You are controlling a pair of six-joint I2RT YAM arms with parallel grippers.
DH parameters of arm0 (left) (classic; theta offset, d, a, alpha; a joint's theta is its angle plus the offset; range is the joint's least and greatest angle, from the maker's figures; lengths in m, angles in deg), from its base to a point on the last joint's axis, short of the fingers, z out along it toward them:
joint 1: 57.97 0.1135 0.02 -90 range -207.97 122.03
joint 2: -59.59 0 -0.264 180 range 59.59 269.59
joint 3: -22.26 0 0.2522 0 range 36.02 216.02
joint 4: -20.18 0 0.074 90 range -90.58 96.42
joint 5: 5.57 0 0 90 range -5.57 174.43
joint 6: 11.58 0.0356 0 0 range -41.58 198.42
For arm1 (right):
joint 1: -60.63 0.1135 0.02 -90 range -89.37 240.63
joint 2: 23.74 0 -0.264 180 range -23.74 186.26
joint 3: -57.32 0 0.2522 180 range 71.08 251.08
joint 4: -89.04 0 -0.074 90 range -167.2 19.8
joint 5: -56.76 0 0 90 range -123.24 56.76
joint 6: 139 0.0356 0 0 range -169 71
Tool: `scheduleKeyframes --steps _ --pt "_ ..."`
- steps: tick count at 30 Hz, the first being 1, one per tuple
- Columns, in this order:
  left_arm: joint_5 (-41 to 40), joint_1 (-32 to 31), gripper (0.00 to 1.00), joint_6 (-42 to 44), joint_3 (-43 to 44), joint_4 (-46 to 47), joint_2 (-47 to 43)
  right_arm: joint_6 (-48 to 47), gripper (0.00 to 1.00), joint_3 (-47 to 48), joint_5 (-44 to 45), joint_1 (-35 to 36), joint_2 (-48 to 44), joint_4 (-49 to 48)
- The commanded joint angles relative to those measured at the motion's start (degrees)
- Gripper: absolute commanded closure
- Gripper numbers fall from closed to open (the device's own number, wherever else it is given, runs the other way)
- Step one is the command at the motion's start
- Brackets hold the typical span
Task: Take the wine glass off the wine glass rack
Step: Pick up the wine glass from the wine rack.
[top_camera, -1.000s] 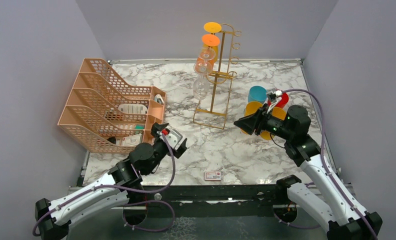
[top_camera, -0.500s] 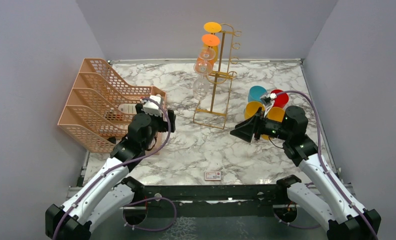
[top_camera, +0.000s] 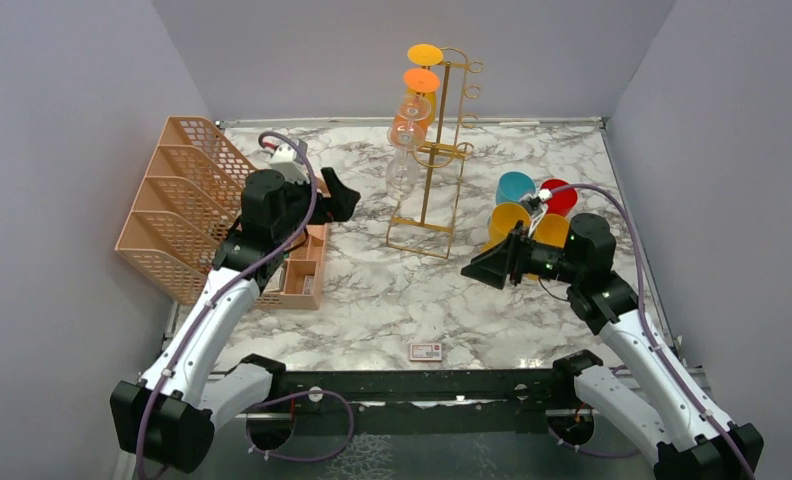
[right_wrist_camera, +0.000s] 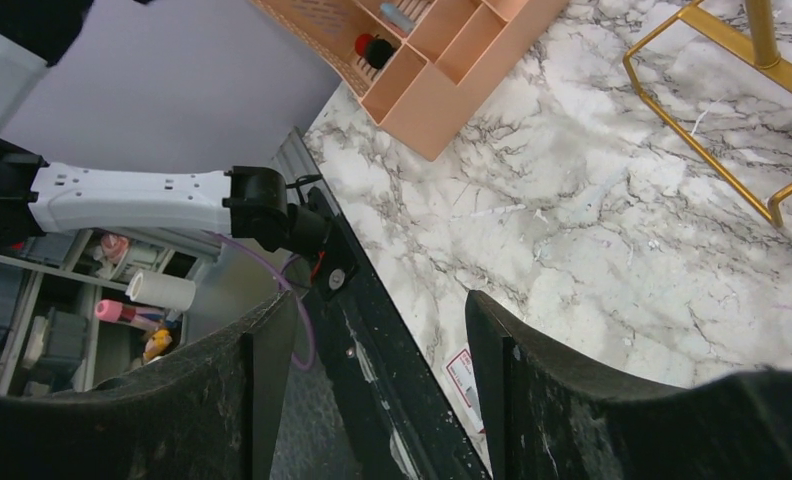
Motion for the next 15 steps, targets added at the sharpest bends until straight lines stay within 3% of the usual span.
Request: scheduleKeyframes --steps 1,8,15 --pt "5.52 0.31 0.05 -6.81 7.85 -1.10 2.22 -1.18 0.34 1.59 -0.57 -0.09 -1.69 4.59" --pt "7.29 0.29 0.16 -15.00 10.05 10.44 1.63 -1.21 0.34 0.45 -0.31 -0.09 -2.67 6.09" --pt "13.71 0.30 0.23 -19.00 22.40 9.37 12.25 -1.84 0.34 0.25 0.61 -0.11 -2.87 6.71"
